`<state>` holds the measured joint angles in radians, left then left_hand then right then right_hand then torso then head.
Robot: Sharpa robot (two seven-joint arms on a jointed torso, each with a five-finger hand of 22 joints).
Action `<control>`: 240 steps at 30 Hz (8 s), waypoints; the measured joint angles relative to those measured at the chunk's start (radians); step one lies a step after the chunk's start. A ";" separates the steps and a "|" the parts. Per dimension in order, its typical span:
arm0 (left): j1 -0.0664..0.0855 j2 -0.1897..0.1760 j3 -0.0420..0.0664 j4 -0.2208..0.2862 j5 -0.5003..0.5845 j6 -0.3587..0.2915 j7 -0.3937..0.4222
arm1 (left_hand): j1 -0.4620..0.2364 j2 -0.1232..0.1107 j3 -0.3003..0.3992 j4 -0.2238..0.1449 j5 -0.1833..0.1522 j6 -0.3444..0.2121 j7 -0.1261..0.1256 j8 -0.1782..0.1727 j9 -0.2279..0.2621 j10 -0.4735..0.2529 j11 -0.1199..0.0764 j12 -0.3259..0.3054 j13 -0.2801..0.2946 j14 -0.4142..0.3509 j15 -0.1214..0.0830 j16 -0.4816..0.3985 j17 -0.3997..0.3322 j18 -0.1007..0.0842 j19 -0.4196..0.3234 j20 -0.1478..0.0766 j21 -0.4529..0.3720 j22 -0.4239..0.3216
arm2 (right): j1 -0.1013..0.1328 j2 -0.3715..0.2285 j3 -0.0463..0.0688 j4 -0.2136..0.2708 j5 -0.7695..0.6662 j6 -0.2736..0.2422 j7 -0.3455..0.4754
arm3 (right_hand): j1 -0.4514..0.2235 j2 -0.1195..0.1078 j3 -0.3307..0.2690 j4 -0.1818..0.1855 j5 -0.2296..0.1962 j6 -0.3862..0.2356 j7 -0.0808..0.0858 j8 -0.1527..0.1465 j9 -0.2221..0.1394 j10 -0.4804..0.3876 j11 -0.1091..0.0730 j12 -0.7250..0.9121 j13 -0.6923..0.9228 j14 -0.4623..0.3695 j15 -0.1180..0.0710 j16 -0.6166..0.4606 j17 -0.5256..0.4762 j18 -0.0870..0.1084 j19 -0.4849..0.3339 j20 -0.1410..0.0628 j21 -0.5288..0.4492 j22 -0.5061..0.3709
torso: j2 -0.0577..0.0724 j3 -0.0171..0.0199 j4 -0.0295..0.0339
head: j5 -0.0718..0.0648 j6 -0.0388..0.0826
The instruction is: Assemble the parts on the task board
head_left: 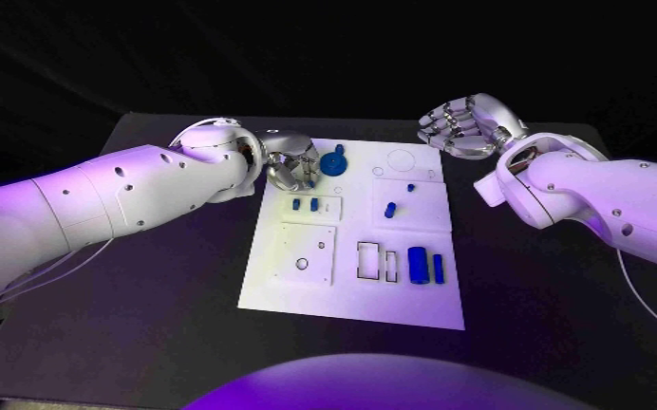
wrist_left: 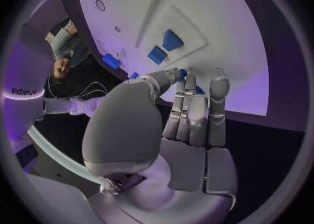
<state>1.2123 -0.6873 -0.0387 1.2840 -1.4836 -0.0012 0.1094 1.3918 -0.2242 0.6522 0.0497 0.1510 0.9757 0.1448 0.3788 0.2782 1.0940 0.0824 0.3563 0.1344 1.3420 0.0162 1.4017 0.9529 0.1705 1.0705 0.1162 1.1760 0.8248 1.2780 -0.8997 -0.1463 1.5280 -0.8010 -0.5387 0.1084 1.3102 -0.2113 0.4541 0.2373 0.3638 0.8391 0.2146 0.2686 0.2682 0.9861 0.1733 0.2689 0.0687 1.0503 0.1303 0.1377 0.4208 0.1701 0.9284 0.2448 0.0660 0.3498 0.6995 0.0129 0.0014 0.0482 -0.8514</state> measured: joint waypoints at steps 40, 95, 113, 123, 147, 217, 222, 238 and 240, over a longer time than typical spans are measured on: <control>-0.001 0.003 -0.006 -0.004 -0.015 0.013 -0.006 | -0.018 -0.018 0.003 -0.003 0.000 -0.084 0.023 -0.101 -0.018 -0.011 0.018 -0.083 -0.001 -0.043 0.014 -0.028 -0.072 0.000 -0.056 0.012 -0.059 -0.085 | 0.000 0.000 0.000 -0.003 0.000 0.000 -0.002 | -0.006 0.002 -0.003 -0.003 0.000 0.000 0.000 -0.004 -0.001 -0.004 0.004 0.000 -0.001 0.000 0.000 -0.004 -0.003 0.000 -0.004 0.004 0.000 -0.006 | 0.000 -0.0002 0.0007 | 0.000 0.000; -0.003 -0.233 0.034 0.238 1.121 -0.035 0.168 | 0.071 0.005 -0.114 0.046 0.003 -0.092 0.061 -0.156 -0.053 -0.132 0.057 0.035 -0.044 -0.342 0.052 -0.433 -0.627 0.000 -0.236 0.046 -0.281 -0.275 | -0.046 -0.039 -0.004 0.047 -0.654 0.223 -0.124 | 0.023 -0.056 0.045 -0.209 -0.124 0.149 -0.046 -0.074 0.005 0.179 -0.075 -0.179 0.021 0.415 -0.129 1.119 0.800 -0.031 0.382 -0.138 0.913 0.663 | -0.002 -0.0020 -0.0036 | -0.099 0.050; -0.007 -0.234 0.034 0.255 1.300 -0.014 0.226 | 0.057 0.009 -0.125 0.046 0.003 -0.093 0.061 -0.152 -0.052 -0.135 0.060 0.042 -0.042 -0.341 0.052 -0.438 -0.627 0.000 -0.236 0.046 -0.303 -0.292 | -0.073 0.045 -0.002 0.019 -0.852 0.225 -0.230 | 0.030 -0.049 0.053 -0.201 -0.165 0.121 -0.039 -0.099 0.009 0.137 -0.062 -0.187 0.005 0.417 -0.116 1.213 0.865 -0.047 0.406 -0.130 1.013 0.763 | 0.002 -0.0012 -0.0008 | -0.099 0.047; -0.007 -0.239 0.034 0.252 1.307 -0.013 0.229 | 0.057 0.009 -0.128 0.043 0.003 -0.093 0.061 -0.147 -0.051 -0.138 0.058 0.046 -0.042 -0.341 0.052 -0.438 -0.626 0.000 -0.236 0.046 -0.309 -0.296 | -0.081 0.055 -0.003 0.012 -0.887 0.220 -0.262 | 0.029 -0.041 0.073 -0.190 -0.171 0.149 -0.042 -0.095 0.015 0.151 -0.069 -0.165 0.006 0.416 -0.116 1.228 0.870 -0.047 0.409 -0.127 1.037 0.789 | 0.001 -0.0015 -0.0012 | -0.093 0.040; -0.007 -0.241 0.034 0.247 1.303 -0.010 0.225 | 0.043 0.015 -0.131 0.046 0.003 -0.098 0.066 -0.147 -0.052 -0.156 0.066 0.049 -0.041 -0.345 0.056 -0.438 -0.624 0.000 -0.225 0.050 -0.325 -0.306 | -0.085 0.076 0.002 -0.004 -0.909 0.221 -0.289 | 0.044 0.037 0.200 -0.197 -0.270 0.229 -0.079 -0.033 0.059 0.237 -0.107 -0.120 0.023 0.416 -0.138 1.259 0.878 -0.058 0.427 -0.145 1.096 0.852 | 0.000 -0.0009 -0.0024 | -0.094 0.034; -0.007 -0.185 0.033 0.195 1.274 -0.079 0.218 | 0.038 0.017 -0.138 0.039 0.003 -0.134 0.073 -0.147 -0.054 -0.199 0.077 0.069 -0.039 -0.377 0.066 -0.441 -0.621 0.000 -0.222 0.054 -0.361 -0.330 | -0.200 0.188 0.007 0.191 -0.841 -0.078 -0.197 | 0.043 0.045 0.243 -0.226 -0.248 0.232 -0.085 -0.006 0.095 0.249 -0.095 -0.128 0.045 0.413 -0.141 1.270 0.881 -0.055 0.434 -0.152 1.124 0.881 | -0.017 -0.0148 0.0027 | 0.050 0.020; -0.007 -0.173 0.033 0.190 1.281 -0.102 0.224 | 0.038 0.017 -0.138 0.039 0.003 -0.134 0.073 -0.147 -0.054 -0.199 0.077 0.069 -0.039 -0.377 0.066 -0.441 -0.621 0.000 -0.222 0.054 -0.361 -0.330 | -0.225 0.221 0.003 0.160 -0.844 -0.065 -0.198 | 0.043 0.045 0.243 -0.226 -0.248 0.232 -0.085 -0.007 0.095 0.249 -0.095 -0.128 0.045 0.413 -0.141 1.270 0.881 -0.055 0.434 -0.152 1.124 0.879 | -0.019 -0.0157 0.0020 | 0.070 0.014; -0.007 -0.145 0.033 0.174 1.286 -0.130 0.230 | 0.038 0.017 -0.138 0.039 0.003 -0.137 0.069 -0.147 -0.054 -0.202 0.080 0.069 -0.038 -0.378 0.067 -0.441 -0.621 0.000 -0.222 0.054 -0.365 -0.331 | -0.264 0.266 -0.002 0.105 -0.870 -0.019 -0.213 | 0.043 0.045 0.243 -0.226 -0.252 0.232 -0.085 -0.003 0.097 0.250 -0.095 -0.128 0.045 0.413 -0.141 1.270 0.881 -0.055 0.434 -0.152 1.124 0.880 | -0.018 -0.0146 0.0043 | 0.113 -0.006; -0.007 -0.145 0.033 0.173 1.286 -0.131 0.231 | 0.038 0.017 -0.138 0.039 0.003 -0.137 0.069 -0.147 -0.054 -0.206 0.077 0.069 -0.038 -0.381 0.070 -0.441 -0.621 0.000 -0.222 0.054 -0.365 -0.332 | -0.266 0.266 -0.003 0.102 -0.875 -0.014 -0.216 | 0.041 0.047 0.243 -0.226 -0.254 0.231 -0.084 -0.003 0.100 0.251 -0.094 -0.128 0.047 0.413 -0.141 1.270 0.880 -0.055 0.431 -0.156 1.124 0.879 | -0.017 -0.0148 0.0038 | 0.114 -0.007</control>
<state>1.2057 -0.8323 -0.0057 1.4574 -0.1979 -0.1320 0.3401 1.4302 -0.2068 0.5145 0.0883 0.1542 0.8384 0.2142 0.2316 0.2246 0.8881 0.1590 0.4249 0.0963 0.9612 0.0861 0.9602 0.3317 0.1702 0.8489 0.1700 0.8115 0.4931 1.0121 -0.6335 -0.1492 1.6298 -1.6755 -0.5522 -0.1073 1.3511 -0.1643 0.6968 0.0112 0.1097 1.0697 0.1303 0.2657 0.3685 1.2369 0.0794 0.1410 0.1154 1.4630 -0.0110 1.4080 1.3007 0.1150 1.3589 0.0892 1.1904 1.2284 0.6820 -0.0018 0.0053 0.1627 -0.8588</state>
